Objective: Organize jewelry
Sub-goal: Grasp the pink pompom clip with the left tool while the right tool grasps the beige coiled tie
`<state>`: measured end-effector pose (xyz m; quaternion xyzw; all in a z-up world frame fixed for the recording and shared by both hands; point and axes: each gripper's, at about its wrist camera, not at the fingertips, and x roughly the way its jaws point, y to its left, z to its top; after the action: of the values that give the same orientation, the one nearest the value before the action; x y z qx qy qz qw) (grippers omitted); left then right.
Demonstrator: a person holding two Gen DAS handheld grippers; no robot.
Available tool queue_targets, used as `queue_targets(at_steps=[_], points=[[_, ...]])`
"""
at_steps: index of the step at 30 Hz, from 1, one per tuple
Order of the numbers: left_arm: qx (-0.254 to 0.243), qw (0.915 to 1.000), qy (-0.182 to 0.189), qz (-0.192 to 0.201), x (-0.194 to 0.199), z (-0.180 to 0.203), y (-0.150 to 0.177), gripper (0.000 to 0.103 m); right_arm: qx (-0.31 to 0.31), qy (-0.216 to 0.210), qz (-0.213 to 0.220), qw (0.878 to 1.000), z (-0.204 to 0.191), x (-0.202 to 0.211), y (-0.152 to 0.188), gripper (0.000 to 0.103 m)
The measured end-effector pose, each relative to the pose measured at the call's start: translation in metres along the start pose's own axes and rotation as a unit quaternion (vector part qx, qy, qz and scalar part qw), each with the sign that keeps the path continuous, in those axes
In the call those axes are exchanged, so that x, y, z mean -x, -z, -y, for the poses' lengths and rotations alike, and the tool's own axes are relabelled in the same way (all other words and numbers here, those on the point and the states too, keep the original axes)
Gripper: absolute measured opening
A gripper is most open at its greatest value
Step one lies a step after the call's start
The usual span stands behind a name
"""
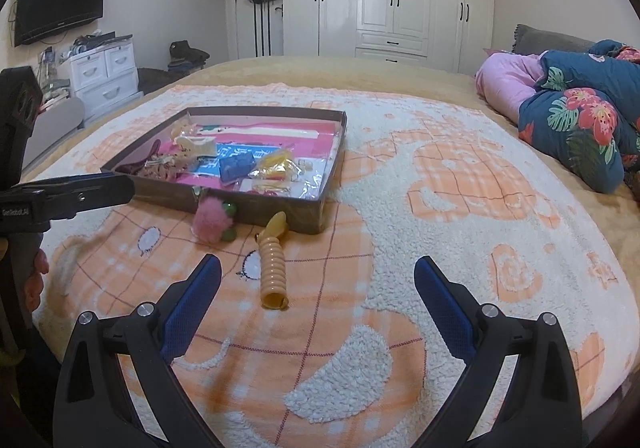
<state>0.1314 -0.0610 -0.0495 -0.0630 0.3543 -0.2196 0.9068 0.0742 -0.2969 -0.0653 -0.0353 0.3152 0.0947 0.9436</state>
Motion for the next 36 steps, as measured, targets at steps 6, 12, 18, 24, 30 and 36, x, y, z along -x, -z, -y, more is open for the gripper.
queue_targets(at_steps=[6, 12, 18, 24, 30, 36], points=[[-0.005, 0.9999, 0.005, -0.011, -0.016, 0.003, -0.001, 0.092, 0.007, 0.001, -0.013, 1.000, -0.002, -0.012, 0.004, 0.091], [-0.008, 0.9994, 0.013, -0.032, -0.034, 0.005, 0.001, 0.091, 0.015, -0.007, -0.034, 0.999, -0.005, -0.027, 0.006, 0.080], [-0.011, 0.9990, 0.017, -0.040, -0.042, 0.005, 0.001, 0.082, 0.023, -0.020, -0.054, 0.998, -0.009, -0.042, 0.007, 0.066], [-0.015, 0.9983, 0.023, -0.052, -0.051, 0.008, 0.001, 0.071, 0.035, -0.032, -0.065, 0.997, -0.016, -0.053, 0.006, 0.047], [-0.023, 0.9972, 0.034, -0.062, -0.061, 0.017, 0.001, 0.064, 0.041, -0.044, -0.066, 0.996, -0.019, -0.055, 0.009, 0.017], [-0.028, 0.9964, 0.032, -0.074, -0.073, 0.024, 0.003, 0.047, 0.023, -0.044, -0.062, 0.997, -0.009, -0.052, 0.009, 0.017]])
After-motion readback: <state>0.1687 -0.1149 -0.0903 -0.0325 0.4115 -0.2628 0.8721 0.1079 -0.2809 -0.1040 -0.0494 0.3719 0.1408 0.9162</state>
